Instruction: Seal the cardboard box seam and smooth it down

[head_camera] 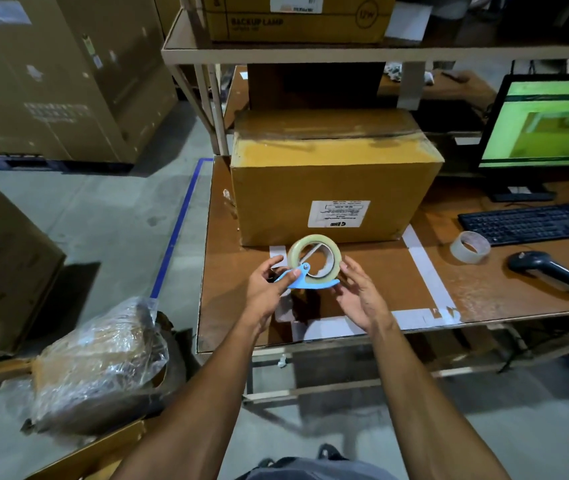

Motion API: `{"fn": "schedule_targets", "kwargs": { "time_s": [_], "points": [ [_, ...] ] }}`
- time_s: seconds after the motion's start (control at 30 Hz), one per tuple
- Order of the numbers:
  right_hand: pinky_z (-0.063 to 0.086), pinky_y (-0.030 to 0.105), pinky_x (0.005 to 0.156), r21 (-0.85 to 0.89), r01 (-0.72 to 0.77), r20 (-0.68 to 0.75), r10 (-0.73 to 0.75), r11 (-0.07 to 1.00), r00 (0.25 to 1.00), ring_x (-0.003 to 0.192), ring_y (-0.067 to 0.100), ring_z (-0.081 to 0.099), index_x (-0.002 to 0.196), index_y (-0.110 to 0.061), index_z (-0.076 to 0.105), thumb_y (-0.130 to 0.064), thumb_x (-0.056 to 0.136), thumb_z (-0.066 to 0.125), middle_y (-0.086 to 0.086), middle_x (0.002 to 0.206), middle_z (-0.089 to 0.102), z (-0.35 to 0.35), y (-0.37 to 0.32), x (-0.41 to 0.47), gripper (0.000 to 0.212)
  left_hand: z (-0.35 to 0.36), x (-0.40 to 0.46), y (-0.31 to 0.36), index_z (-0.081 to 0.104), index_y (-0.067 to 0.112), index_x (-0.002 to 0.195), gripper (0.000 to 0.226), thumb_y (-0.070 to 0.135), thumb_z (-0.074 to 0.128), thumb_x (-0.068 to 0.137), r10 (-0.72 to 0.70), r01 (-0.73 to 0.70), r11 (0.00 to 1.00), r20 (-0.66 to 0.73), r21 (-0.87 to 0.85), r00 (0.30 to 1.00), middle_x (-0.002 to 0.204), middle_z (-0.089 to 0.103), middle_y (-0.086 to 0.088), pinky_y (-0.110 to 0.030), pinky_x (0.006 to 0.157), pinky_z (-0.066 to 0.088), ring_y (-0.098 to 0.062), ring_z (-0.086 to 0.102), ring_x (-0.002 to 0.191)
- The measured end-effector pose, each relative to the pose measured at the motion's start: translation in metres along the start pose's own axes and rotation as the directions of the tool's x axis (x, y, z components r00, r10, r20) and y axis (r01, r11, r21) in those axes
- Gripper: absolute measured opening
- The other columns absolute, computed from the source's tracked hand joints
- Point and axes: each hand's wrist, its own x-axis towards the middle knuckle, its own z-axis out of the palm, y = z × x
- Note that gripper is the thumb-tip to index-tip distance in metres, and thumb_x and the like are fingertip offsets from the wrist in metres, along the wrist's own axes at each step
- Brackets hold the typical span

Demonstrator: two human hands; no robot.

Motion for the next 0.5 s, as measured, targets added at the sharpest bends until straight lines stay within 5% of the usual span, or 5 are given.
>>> {"fn": "schedule_targets", "kwargs": {
  "time_s": [0.07,0.17,0.27,0.4,0.5],
  "points": [
    [0.061,0.039,0.094,0.121,0.014,-0.052,-0.008,0.993,0.999,0.121,0.027,0.071,0.146,-0.009,0.059,-0.011,0.091,0.078,0.017,0.141,0.069,0.012,0.015,-0.009,0.058,0.011,-0.003,0.000,0.072,0.022,0.125,0.049,0.011,0.094,0.083,0.042,-0.043,0.999,-0.047,-0.020,0.998,0.108,0.081,-0.002,-0.038,0.100,0.064,-0.019,0.078,0.105],
    [0.053,0.043,0.109,0.171,-0.043,-0.025,0.048,0.984,0.999,0.121,0.027,0.072,0.131,-0.007,0.070,-0.017,0.098,0.071,0.019,0.141,0.069,0.036,0.041,-0.022,0.034,0.025,-0.008,-0.004,0.074,0.027,0.121,0.049,0.018,0.098,0.079,0.110,-0.110,0.994,-0.074,0.000,0.991,0.111,0.082,-0.003,-0.038,0.101,0.062,-0.022,0.078,0.110],
    [0.051,0.046,0.113,0.186,-0.057,-0.059,0.069,0.981,0.996,0.119,0.029,0.070,0.140,-0.005,0.067,-0.030,0.105,0.064,0.020,0.138,0.070,0.054,0.053,-0.025,0.043,0.036,-0.015,-0.008,0.073,0.032,0.123,0.051,0.029,0.098,0.079,0.185,-0.178,0.980,-0.074,0.093,0.980,0.117,0.081,0.002,-0.039,0.101,0.062,-0.019,0.076,0.115],
    [0.064,0.041,0.090,0.209,-0.017,-0.093,0.037,0.978,0.995,0.103,0.026,0.079,0.125,-0.007,0.075,-0.033,0.107,0.060,0.018,0.126,0.076,0.058,0.047,-0.029,0.035,0.044,-0.020,-0.004,0.071,0.035,0.120,0.051,0.039,0.098,0.077,0.227,-0.218,0.969,-0.070,0.121,0.971,0.113,0.080,0.006,-0.035,0.096,0.062,-0.016,0.076,0.111],
    [0.057,0.044,0.105,0.242,-0.006,-0.129,0.038,0.970,0.991,0.121,0.031,0.072,0.135,-0.004,0.069,-0.036,0.106,0.062,0.022,0.137,0.070,0.051,0.040,-0.024,0.045,0.046,-0.025,0.003,0.075,0.031,0.115,0.032,0.034,0.091,0.088,0.253,-0.241,0.955,-0.048,0.171,0.966,0.111,0.081,0.009,-0.028,0.090,0.062,-0.013,0.076,0.109]
  ]
}}
